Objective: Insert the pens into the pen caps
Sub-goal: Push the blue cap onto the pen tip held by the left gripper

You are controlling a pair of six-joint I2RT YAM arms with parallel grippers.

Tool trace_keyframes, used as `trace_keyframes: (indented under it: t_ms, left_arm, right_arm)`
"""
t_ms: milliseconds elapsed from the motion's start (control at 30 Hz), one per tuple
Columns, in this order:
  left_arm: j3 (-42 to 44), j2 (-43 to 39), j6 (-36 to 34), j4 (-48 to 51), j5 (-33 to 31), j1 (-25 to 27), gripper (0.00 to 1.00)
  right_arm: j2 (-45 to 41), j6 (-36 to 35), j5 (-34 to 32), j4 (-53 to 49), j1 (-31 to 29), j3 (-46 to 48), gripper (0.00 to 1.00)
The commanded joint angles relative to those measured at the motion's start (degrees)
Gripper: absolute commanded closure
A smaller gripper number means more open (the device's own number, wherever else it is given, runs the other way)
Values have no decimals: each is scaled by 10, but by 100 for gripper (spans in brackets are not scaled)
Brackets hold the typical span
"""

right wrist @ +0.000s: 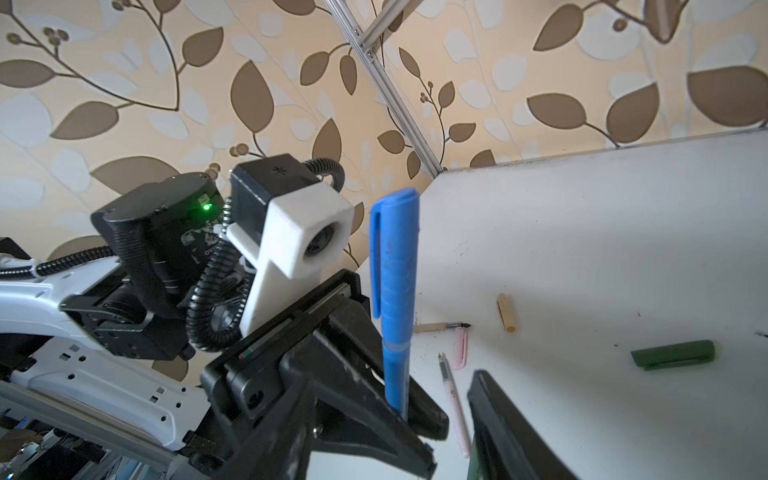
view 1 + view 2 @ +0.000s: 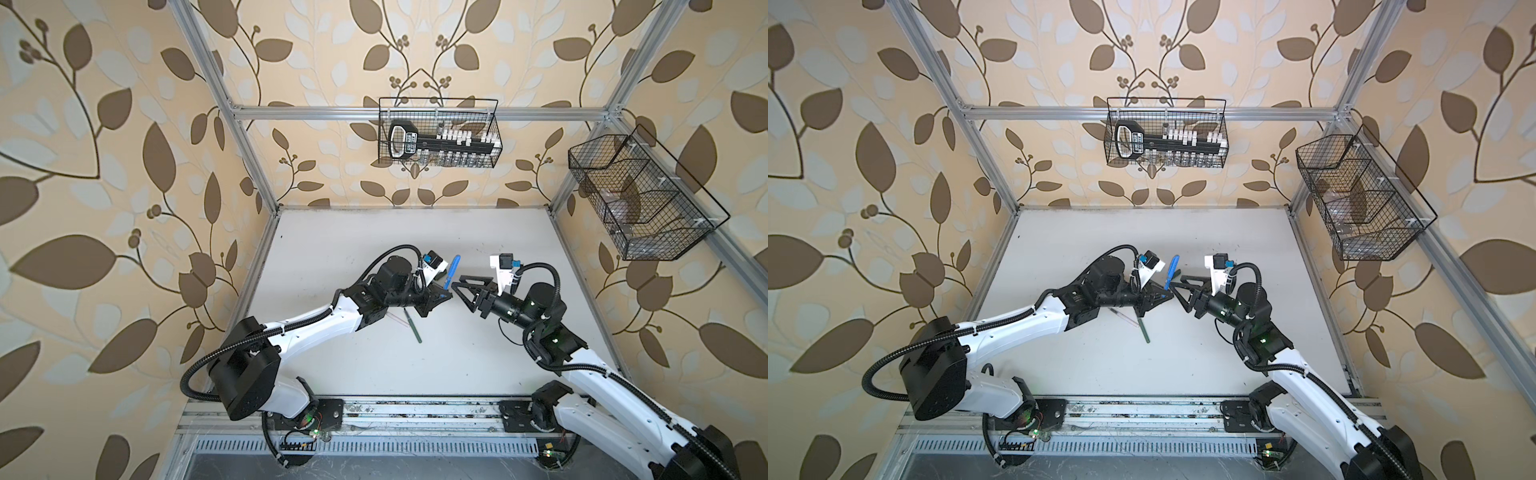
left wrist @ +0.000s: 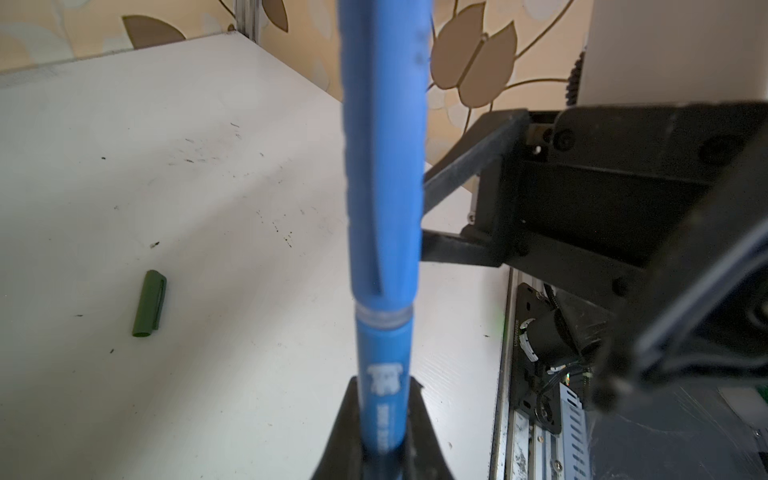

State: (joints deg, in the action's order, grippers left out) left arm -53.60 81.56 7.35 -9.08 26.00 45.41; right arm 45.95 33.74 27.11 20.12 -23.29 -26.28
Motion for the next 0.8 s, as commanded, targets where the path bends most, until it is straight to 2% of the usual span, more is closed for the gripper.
trace_keyframes:
  t_ms: [0, 133, 233, 333, 600, 767]
  left_arm:
    - [-13, -17, -20, 13, -8, 1, 100]
    - [12, -38, -20, -6, 4, 1, 100]
    - [49, -59, -8, -62, -6, 1, 100]
    - [47, -64, -15, -44, -9, 1, 100]
    - [46, -65, -1, -54, 0, 1, 100]
    - [48, -60, 12, -67, 13, 1, 100]
  right_arm:
    - [-20, 6, 62, -39, 42, -30, 40]
    - [19, -13, 144, -91, 86, -90, 42]
    - [58, -29, 194, -98, 89, -127, 44]
    - [83, -44, 228, -110, 87, -159, 45]
    - [116, -75, 215, -143, 81, -185, 46]
    - [130, -68, 228, -123, 71, -189, 46]
